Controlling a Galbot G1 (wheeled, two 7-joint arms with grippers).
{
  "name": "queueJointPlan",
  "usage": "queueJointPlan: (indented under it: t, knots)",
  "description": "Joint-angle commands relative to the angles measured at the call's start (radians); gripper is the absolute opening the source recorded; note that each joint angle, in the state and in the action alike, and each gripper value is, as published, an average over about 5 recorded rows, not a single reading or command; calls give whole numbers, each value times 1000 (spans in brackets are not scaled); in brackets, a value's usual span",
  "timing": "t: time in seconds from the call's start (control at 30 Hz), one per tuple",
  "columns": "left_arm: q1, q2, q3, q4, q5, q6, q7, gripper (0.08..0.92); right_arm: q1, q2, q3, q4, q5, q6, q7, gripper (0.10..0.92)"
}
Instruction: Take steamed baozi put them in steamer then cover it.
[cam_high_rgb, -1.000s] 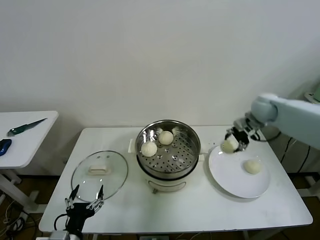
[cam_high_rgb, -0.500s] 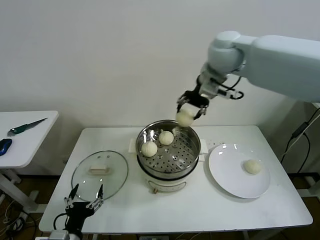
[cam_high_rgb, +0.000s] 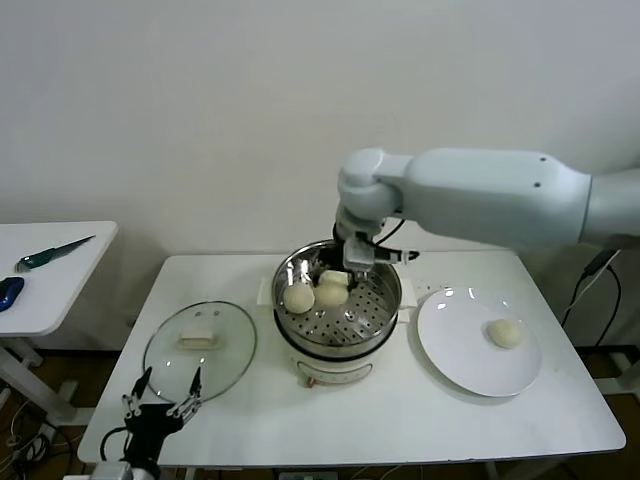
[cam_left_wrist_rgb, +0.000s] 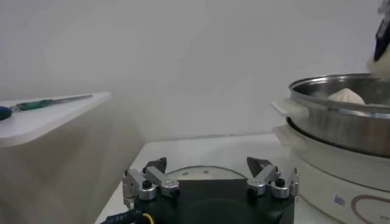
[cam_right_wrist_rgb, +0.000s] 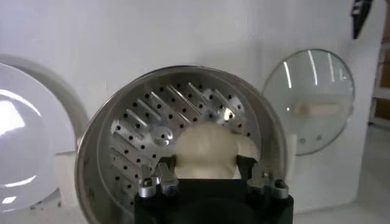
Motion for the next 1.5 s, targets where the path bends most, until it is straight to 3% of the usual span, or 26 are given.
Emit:
queueJointPlan:
  t: [0.03, 0.7, 1.03, 1.33, 1.5]
  knots:
    - [2, 0, -1, -1, -1, -1, 0, 823, -157, 15, 19, -7, -108, -32, 24, 670]
    - [9, -6, -3, -10, -9, -2, -3, 823, -143, 10, 17, 4, -23, -38, -26, 673]
    - [12, -9, 1, -14, -5, -2, -2, 823, -122, 3, 30, -61, 33, -23, -41, 819]
    - [19, -10, 1, -27, -4, -3, -2, 823, 170, -82, -39, -221, 391, 2, -193, 823]
    - [17, -9, 1, -29, -3, -3, -2, 823, 334, -182, -198, -346, 616, -90, -240, 823]
